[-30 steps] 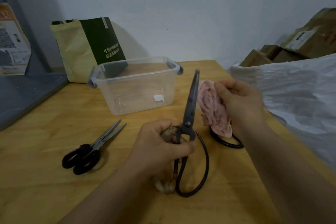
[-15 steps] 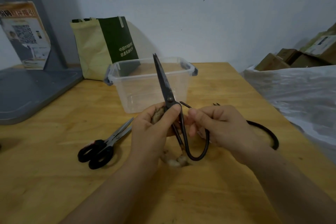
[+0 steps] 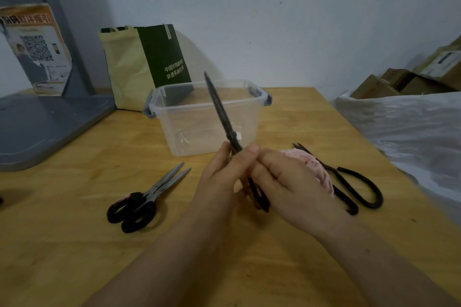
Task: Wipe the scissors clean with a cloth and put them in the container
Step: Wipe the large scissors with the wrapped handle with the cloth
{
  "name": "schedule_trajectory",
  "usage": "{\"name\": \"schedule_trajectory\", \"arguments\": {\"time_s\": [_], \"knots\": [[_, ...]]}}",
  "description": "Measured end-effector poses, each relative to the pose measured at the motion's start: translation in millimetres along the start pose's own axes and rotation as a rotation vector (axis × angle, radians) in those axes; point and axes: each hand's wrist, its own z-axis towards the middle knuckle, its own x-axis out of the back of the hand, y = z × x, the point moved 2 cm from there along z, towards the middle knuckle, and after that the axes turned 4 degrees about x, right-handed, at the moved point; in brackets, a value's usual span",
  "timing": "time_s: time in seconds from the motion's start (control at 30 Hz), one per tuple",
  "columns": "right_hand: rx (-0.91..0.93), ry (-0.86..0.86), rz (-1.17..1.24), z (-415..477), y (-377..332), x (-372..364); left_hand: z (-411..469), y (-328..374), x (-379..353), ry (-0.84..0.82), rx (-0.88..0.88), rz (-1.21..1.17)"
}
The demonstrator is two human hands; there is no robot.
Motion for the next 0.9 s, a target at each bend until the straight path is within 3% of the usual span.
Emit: {"name": "schedule_trajectory", "arguments": {"time_s": [0.1,0.2,0.27,0.37,0.47,0.6,0.73,0.9], "knots": [[-0.019,-0.035,0.090,-1,-1,3,4,-8,2,-0.036,0.132,-0.200],[-0.146,0.127,0.275,-2,1,13,6,-8,0,-0.086,0.182,-0.571],[-0.211,0.280,0.229,-1,9,22,6,-5,2,-0.095,0.131,-0.604],[-0.350,0.209,0.067,0,26,25,6,0,6,-0.080,0.083,-0.578],[-0.348,0.058,0.111,-1,23,21,7,1,8,-0.021,0.021,-0.553],[-0.323,0.131,0.214,0,20,18,7,5,11,0.091,-0.057,-0.403],[-0.339,0.212,0.207,1,24,16,3,4,13,0.243,-0.120,-0.056],[-0.377,0.194,0.219,-2,28,12,4,3,12,0.275,-0.177,0.054]]}}
